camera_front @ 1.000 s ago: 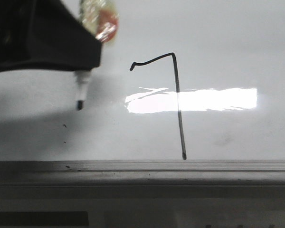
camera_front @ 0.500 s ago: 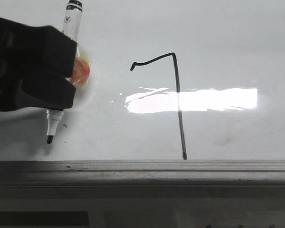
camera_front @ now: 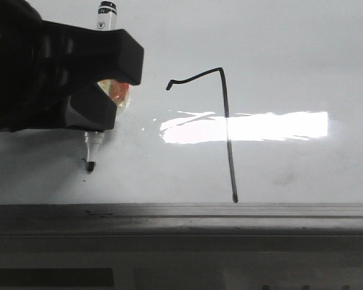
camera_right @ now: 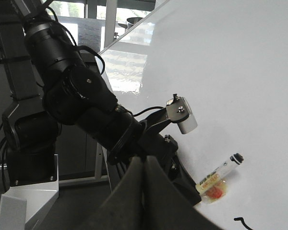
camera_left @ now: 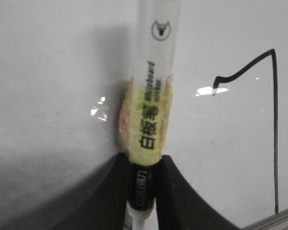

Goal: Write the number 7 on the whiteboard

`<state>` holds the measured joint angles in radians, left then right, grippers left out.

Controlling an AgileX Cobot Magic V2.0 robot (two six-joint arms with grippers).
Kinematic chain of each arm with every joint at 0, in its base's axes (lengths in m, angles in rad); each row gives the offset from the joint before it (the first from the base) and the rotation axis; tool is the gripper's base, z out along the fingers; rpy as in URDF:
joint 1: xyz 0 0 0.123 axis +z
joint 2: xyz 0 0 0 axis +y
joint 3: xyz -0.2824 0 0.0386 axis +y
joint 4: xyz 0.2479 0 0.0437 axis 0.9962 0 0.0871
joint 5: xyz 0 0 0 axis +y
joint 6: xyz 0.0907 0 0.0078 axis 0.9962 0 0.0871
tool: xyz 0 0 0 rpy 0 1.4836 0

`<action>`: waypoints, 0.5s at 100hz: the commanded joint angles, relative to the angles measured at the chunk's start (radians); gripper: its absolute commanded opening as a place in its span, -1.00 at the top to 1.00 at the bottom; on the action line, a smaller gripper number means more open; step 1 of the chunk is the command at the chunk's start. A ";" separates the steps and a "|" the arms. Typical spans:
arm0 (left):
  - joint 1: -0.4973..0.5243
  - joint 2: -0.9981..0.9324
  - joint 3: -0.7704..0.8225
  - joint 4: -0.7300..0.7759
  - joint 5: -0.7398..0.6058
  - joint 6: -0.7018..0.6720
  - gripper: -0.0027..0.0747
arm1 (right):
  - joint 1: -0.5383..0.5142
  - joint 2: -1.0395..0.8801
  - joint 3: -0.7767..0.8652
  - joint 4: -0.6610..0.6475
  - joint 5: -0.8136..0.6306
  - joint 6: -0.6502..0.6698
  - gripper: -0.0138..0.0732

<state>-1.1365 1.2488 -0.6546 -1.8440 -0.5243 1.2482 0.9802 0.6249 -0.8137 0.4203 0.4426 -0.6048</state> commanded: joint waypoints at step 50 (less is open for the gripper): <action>0.053 0.009 -0.022 -0.022 0.005 -0.024 0.73 | -0.002 -0.003 -0.030 0.006 -0.064 0.003 0.80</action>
<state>-1.1118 1.2534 -0.6567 -1.8440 -0.4943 1.2342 0.9802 0.6249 -0.8137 0.4203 0.4471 -0.6032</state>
